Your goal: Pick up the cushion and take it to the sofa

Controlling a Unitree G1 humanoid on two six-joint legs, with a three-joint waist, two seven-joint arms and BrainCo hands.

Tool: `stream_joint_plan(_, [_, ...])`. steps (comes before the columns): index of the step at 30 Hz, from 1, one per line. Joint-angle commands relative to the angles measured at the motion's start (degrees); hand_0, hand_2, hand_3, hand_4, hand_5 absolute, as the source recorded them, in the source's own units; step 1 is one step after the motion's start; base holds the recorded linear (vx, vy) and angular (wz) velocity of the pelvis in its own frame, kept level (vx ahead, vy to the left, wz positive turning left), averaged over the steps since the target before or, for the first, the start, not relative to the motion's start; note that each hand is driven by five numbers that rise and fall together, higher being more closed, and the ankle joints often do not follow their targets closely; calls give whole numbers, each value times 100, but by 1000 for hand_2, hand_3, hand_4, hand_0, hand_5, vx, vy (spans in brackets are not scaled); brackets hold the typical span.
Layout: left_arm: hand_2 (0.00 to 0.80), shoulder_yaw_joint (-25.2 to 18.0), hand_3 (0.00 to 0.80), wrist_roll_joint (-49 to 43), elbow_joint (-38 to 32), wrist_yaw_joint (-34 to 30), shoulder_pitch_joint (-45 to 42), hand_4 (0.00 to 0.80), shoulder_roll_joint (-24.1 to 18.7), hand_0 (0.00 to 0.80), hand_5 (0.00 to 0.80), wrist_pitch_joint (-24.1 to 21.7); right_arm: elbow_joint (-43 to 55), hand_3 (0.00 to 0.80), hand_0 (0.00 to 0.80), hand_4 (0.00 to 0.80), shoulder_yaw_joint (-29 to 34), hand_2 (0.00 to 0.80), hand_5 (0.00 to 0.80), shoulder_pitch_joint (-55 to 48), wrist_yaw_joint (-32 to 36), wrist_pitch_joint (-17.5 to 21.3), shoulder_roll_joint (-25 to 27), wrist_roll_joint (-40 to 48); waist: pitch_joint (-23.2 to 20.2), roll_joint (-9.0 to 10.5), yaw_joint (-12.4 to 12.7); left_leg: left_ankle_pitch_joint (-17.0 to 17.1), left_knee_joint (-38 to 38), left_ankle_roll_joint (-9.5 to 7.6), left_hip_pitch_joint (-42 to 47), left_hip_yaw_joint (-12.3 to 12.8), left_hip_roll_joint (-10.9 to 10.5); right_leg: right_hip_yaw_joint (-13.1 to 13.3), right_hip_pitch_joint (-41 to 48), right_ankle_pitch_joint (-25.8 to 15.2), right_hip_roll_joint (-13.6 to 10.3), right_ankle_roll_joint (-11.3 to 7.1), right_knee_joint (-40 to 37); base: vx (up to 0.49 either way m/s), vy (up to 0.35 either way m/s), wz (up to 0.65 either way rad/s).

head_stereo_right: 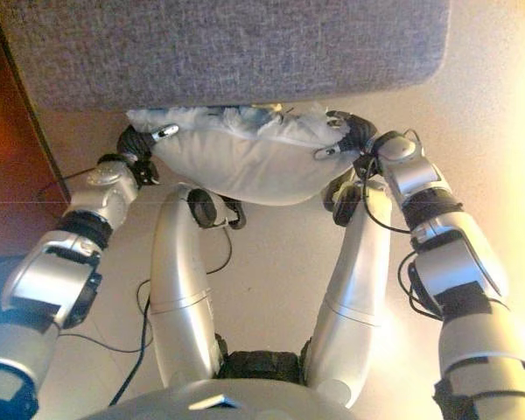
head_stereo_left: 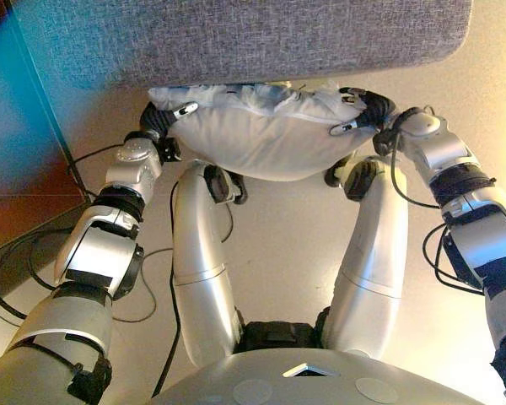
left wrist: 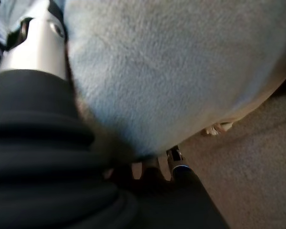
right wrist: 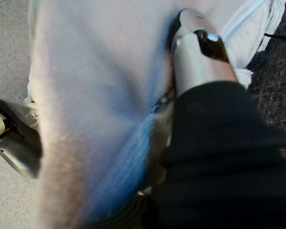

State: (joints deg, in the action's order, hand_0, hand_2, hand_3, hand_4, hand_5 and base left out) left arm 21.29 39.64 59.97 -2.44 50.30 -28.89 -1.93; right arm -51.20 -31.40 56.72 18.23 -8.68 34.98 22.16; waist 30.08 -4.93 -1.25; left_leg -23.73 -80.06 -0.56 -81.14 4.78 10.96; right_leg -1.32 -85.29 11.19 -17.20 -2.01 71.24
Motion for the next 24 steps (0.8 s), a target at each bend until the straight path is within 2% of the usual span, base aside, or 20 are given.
stream_joint_plan(1, [157, 43, 157, 107, -45, -480, 195, 157, -124, 157, 157, -242, 99, 0, 0, 0, -219, 0, 0, 154, 97, 152, 194, 161, -28, -8, -97, 446, 605, 342, 107, -65, -20, 522, 392, -74, -163, -177, -338, 0, 0, 0])
stream_joint_plan(2, [427, 90, 427, 84, -125, -549, 219, 427, -118, 427, 427, -238, 121, 132, 132, 132, -231, 132, 132, 168, 131, 136, 196, 113, -28, -11, -97, 453, 633, 345, 110, -58, -24, 518, 397, -89, -162, -186, -368, 0, 0, 0])
stream_joint_plan(3, [800, 148, 800, 61, -211, -587, 236, 800, -113, 800, 800, -231, 152, 687, 687, 687, -252, 687, 687, 179, 160, 110, 214, 80, -28, -14, -99, 460, 658, 346, 115, -51, -28, 517, 400, -107, -161, -191, -397, 0, 0, 0])
stream_joint_plan(4, [800, 177, 800, 68, -233, -613, 245, 800, -115, 800, 800, -244, 151, 800, 800, 800, -268, 800, 800, 183, 178, 117, 222, 65, -28, -17, -99, 466, 672, 347, 117, -47, -28, 518, 401, -118, -162, -193, -412, -13, 8, -3])
stream_joint_plan(17, [800, 329, 800, 130, -278, -645, 396, 800, -217, 800, 800, -308, -331, 800, 800, 800, -623, 800, 800, 462, 251, -139, 273, -1152, -28, -39, -49, 572, 875, 404, 172, -70, -39, 503, 459, -229, -167, -237, -578, -2, 1, 0])
stream_joint_plan(19, [800, 327, 800, 140, -277, -668, 403, 800, -232, 800, 800, -330, -384, 800, 800, 800, -688, 800, 800, 517, 157, -157, 290, -1434, -28, -40, -43, 581, 897, 408, 190, -72, -43, 497, 477, -237, -163, -238, -595, 0, 0, 0])
stream_joint_plan(24, [800, 362, 800, 286, -277, -668, 523, 800, -258, 800, 800, -554, -575, 800, 800, 800, -860, 800, 800, 714, -585, -282, 329, -2149, -28, -43, -29, 582, 950, 393, 213, -83, -58, 479, 507, -236, -149, -236, -627, 0, 0, 0])
